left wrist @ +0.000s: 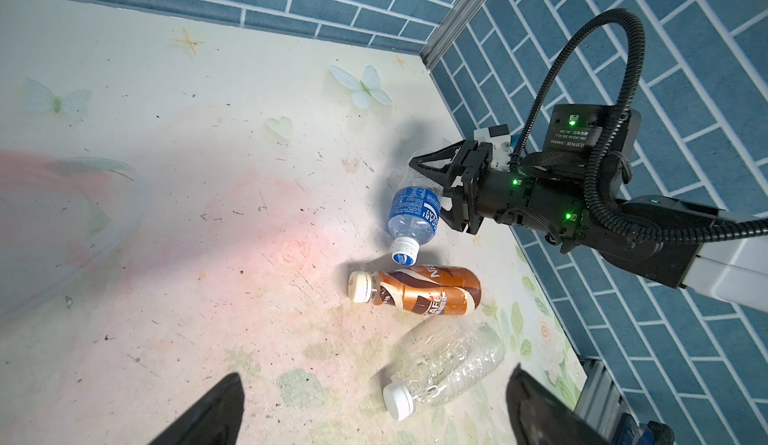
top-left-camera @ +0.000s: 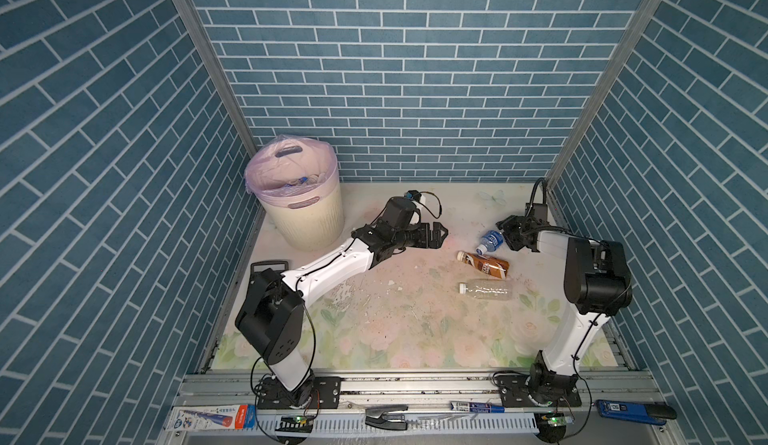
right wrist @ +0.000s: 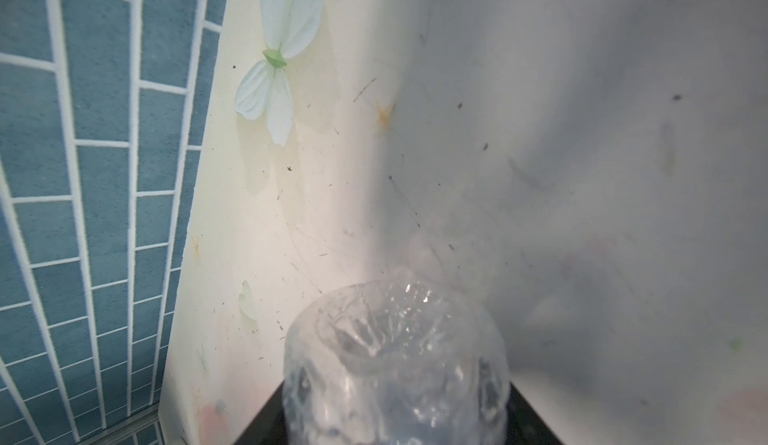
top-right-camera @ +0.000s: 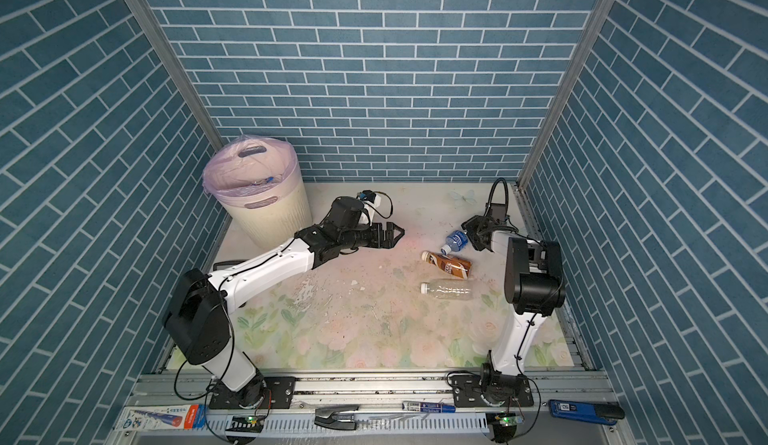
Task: Throw the plastic bottles in the bin
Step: 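Lower the right gripper and grasp the water bottle by its bottom end, then lift the water bottle with right gripper toward the left gripper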
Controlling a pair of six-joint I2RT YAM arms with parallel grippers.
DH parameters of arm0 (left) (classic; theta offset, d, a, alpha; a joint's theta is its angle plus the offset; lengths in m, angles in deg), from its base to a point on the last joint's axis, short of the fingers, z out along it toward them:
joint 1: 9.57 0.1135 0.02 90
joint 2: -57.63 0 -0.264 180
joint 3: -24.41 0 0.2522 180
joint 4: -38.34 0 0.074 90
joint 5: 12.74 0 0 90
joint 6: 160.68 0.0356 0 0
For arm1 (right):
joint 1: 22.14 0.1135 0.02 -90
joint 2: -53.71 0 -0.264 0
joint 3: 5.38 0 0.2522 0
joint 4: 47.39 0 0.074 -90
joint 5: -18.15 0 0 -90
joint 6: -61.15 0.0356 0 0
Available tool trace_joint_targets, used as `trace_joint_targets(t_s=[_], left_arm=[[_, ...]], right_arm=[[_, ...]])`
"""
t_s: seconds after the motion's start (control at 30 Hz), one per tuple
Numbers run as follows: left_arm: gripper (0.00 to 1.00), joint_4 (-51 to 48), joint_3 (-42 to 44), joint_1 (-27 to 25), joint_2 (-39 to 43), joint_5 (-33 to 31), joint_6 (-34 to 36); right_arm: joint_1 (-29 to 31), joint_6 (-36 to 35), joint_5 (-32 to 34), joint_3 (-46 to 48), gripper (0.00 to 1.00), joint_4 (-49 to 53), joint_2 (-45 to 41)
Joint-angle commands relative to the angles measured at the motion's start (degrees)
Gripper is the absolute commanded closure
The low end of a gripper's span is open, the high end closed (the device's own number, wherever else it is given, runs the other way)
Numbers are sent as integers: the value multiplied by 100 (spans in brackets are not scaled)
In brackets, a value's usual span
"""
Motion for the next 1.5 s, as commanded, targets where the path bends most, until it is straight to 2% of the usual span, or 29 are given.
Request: trace_joint_targets(t_s=[0.0,1.1,1.33,1.47], left_arm=[[1,-39,102,-15,203,-64,31],[1,-29,149,-14,198,-86,-16],[1,-219,-123,-14,73,-84,116],[1,-256,-482,3,-145,121,86]], right_arm=[[-42,141,-37,-323,40,12,-9],[-222,134,-73,-802,41,119,106],[-122,-56,-191,-830,44,125,-217],[92,-339,-222,-874,46,292,-526]])
